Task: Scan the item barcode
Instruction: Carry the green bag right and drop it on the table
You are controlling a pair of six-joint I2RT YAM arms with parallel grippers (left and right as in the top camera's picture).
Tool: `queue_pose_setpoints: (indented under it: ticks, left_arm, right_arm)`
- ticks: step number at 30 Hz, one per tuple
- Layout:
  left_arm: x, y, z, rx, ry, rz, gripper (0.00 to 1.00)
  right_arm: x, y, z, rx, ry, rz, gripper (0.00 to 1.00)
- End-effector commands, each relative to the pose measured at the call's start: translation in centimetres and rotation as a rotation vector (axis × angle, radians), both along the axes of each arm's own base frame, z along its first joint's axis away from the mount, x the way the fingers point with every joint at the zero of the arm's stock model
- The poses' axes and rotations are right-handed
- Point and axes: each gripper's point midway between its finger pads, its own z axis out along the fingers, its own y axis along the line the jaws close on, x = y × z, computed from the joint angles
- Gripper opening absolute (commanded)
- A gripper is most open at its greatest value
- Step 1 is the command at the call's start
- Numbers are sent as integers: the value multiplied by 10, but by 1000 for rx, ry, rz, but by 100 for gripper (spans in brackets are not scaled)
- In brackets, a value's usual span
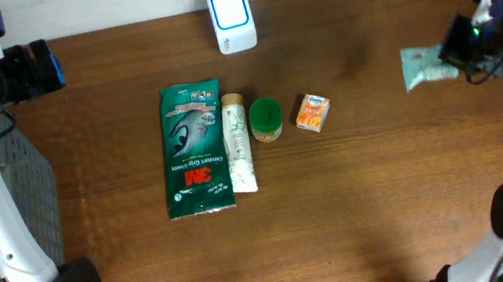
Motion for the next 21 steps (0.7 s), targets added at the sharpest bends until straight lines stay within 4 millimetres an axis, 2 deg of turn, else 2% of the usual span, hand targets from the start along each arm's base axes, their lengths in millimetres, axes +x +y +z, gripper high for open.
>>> queue_pose_setpoints:
  ticks: [1, 5, 8, 13, 16, 21]
  left_arm:
    - [1, -2, 2, -2, -8, -13, 99]
    - [1, -2, 2, -2, -8, -13, 99]
    - [1, -2, 2, -2, -8, -13, 99]
    - [1, -2, 2, -2, -8, -14, 99]
    - [1, -2, 2, -2, -8, -14, 99]
    - [1, -2, 2, -2, -8, -14, 99]
  right_arm:
    - [-6, -9, -42, 111, 55, -44, 4]
    - [-9, -23, -84, 124, 82, -83, 4]
    - [-9, -29, -103, 125, 76, -106, 4]
    - [-13, -34, -113, 94, 96, -116, 5]
    - [-16, -35, -113, 92, 108, -118, 23]
    - [-22, -32, -113, 102, 132, -118, 41]
